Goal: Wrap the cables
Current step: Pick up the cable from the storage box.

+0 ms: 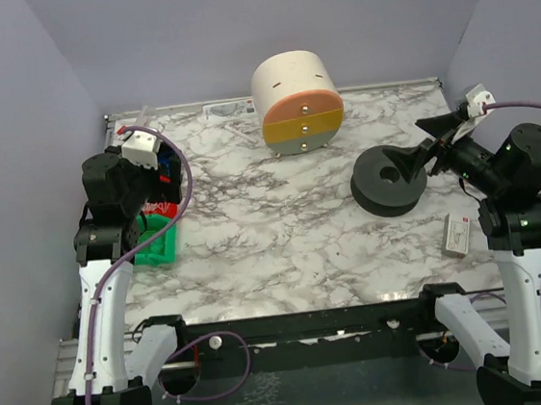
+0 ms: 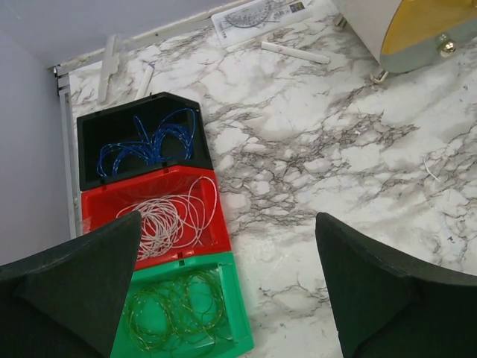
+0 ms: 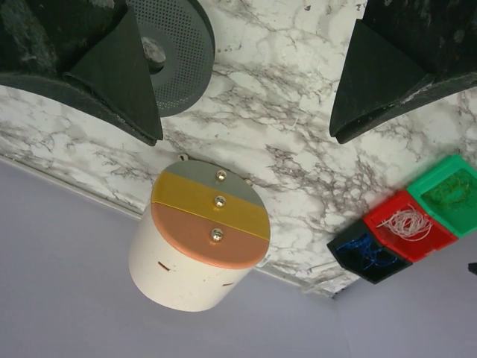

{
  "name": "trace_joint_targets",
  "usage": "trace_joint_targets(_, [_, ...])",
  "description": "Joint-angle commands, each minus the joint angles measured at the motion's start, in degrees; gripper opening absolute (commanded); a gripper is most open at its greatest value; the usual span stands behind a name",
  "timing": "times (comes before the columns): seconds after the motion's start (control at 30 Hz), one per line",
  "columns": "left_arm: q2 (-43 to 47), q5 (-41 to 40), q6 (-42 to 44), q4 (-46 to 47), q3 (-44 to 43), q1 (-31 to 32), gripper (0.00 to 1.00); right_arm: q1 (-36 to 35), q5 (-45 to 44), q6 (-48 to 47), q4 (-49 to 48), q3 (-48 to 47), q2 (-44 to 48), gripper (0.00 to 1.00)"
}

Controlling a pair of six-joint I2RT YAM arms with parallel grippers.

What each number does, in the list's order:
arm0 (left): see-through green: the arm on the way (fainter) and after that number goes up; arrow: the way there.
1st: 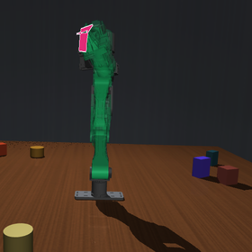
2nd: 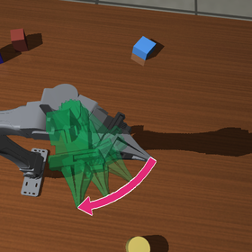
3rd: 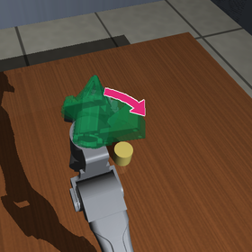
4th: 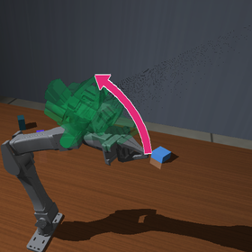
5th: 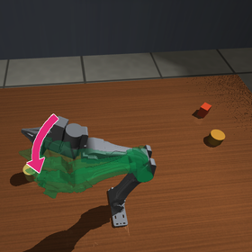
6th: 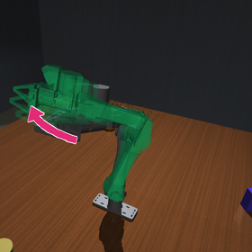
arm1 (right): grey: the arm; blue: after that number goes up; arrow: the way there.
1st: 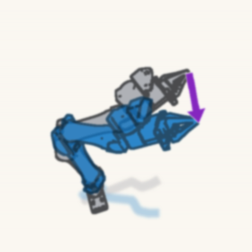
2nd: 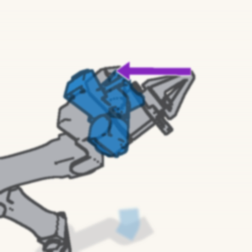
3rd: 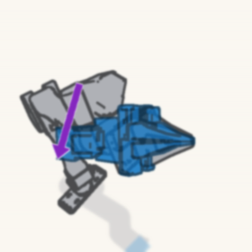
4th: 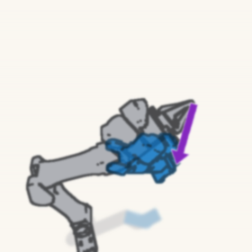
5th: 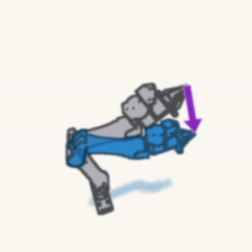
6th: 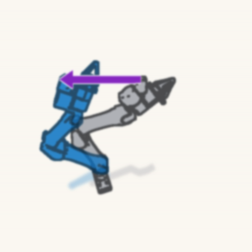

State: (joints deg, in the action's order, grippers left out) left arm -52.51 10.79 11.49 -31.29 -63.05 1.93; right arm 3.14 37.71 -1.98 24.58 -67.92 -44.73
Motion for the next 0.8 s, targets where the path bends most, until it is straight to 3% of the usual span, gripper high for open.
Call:
trace_joint_targets(0.0, [0.6,3.8,-0.8,1.2,0.6,-1.0,0.99,0.4,4.2,1.2,0.2,-0.1,0.5,1.0])
trace_joint_targets(0.27, [0.1,8.2,1.3,1.1,1.7,-1.4,0.99,0.4,5.2,-2.1,-1.1,2.4,0.8,1.0])
trace_joint_targets(0.77, [-0.8,1.4,2.1,3.1,4.0,-1.4,0.99,0.5,4.7,-3.9,-6.0,8.5,0.6,1.0])
